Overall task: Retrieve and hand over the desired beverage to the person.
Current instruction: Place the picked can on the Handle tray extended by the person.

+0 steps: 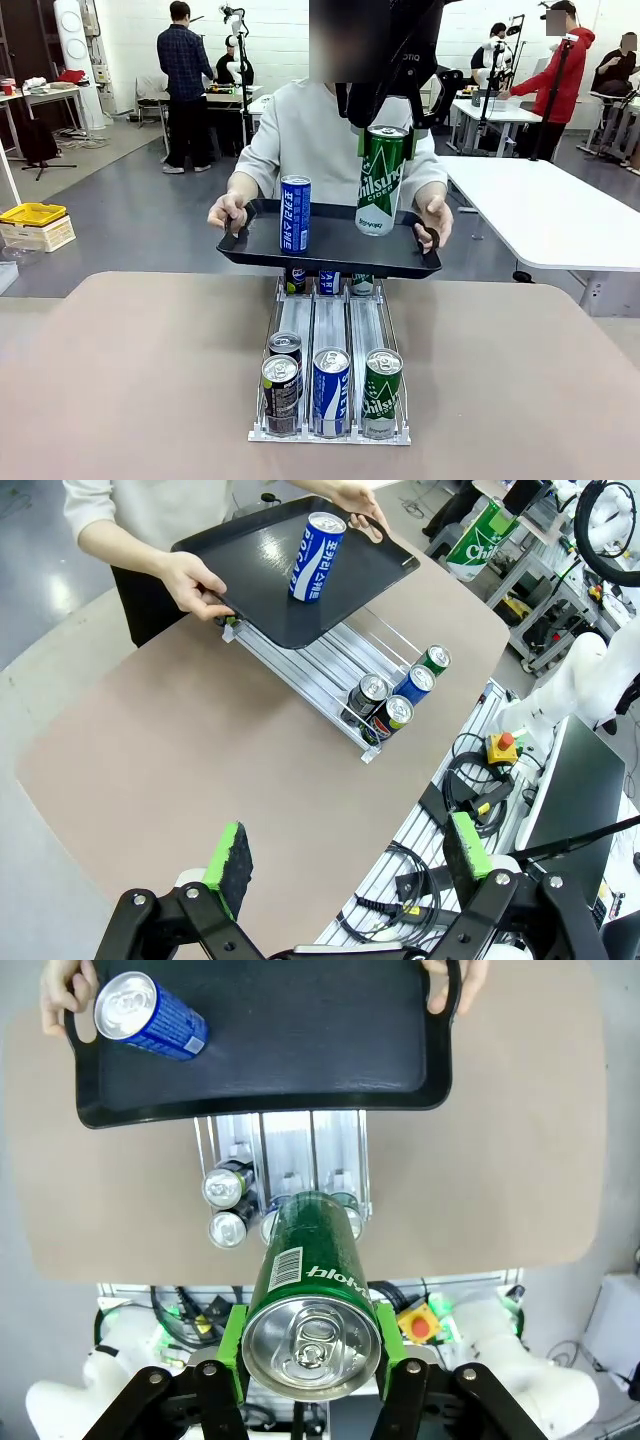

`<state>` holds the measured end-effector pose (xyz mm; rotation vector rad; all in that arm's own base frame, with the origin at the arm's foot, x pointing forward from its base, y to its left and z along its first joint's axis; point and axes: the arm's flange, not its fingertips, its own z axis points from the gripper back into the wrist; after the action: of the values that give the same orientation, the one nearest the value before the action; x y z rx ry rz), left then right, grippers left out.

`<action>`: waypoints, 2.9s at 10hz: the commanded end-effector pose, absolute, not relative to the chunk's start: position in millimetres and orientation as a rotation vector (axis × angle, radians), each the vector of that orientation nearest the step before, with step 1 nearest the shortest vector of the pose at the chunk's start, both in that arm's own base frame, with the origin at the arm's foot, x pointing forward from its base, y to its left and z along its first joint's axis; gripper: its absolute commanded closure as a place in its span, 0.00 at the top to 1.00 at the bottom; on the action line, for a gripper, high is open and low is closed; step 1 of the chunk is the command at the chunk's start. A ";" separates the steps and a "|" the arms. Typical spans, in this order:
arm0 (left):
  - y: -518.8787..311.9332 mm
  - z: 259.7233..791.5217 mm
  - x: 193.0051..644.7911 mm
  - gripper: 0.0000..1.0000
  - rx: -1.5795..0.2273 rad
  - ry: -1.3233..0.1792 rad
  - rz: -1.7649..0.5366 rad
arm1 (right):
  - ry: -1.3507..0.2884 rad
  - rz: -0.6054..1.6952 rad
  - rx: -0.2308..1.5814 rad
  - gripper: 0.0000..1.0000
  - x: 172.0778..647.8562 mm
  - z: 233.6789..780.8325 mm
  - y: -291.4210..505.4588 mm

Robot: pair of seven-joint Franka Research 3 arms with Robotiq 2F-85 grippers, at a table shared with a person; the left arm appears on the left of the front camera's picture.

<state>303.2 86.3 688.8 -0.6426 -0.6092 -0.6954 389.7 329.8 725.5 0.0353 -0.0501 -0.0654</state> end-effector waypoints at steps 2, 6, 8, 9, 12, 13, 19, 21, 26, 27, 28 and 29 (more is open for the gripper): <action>87.5 689.3 303.0 1.00 -0.656 -0.624 -0.719 | -0.065 -0.068 0.025 0.02 384.0 722.7 324.9; 87.5 689.3 303.0 1.00 -0.656 -0.624 -0.719 | -0.065 -0.068 0.025 0.02 384.0 722.7 324.9; 87.5 689.3 303.0 1.00 -0.656 -0.624 -0.719 | -0.065 -0.068 0.025 0.02 384.0 722.7 324.9; 87.5 689.3 303.0 1.00 -0.656 -0.624 -0.719 | -0.050 -0.065 0.035 0.58 389.6 725.5 329.8; 87.5 689.3 303.0 1.00 -0.656 -0.624 -0.719 | -0.043 -0.053 0.041 0.58 422.1 725.5 327.9; 87.5 689.3 303.0 1.00 -0.656 -0.624 -0.719 | -0.022 -0.035 0.033 0.58 432.5 723.8 328.3; 87.5 689.3 303.0 1.00 -0.656 -0.624 -0.719 | 0.028 0.000 0.020 0.58 534.7 698.9 330.0; 87.5 689.3 303.0 1.00 -0.656 -0.624 -0.719 | 0.035 0.017 0.036 0.58 555.2 682.8 332.3; 87.5 689.3 303.0 1.00 -0.656 -0.624 -0.719 | 0.006 0.036 -0.021 0.58 573.6 638.9 341.2; 87.5 689.3 303.0 1.00 -0.656 -0.624 -0.719 | 0.029 0.038 -0.017 0.58 574.9 631.8 342.1; 87.5 689.3 303.0 1.00 -0.656 -0.624 -0.719 | 0.023 0.038 -0.017 0.58 572.8 627.3 342.6; 87.5 689.3 303.0 1.00 -0.656 -0.624 -0.719 | 0.037 0.033 -0.010 0.58 570.6 625.8 342.9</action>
<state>303.2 86.3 688.9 -0.6427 -0.6089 -0.6957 567.1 338.1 613.1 -0.0194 0.0456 0.0207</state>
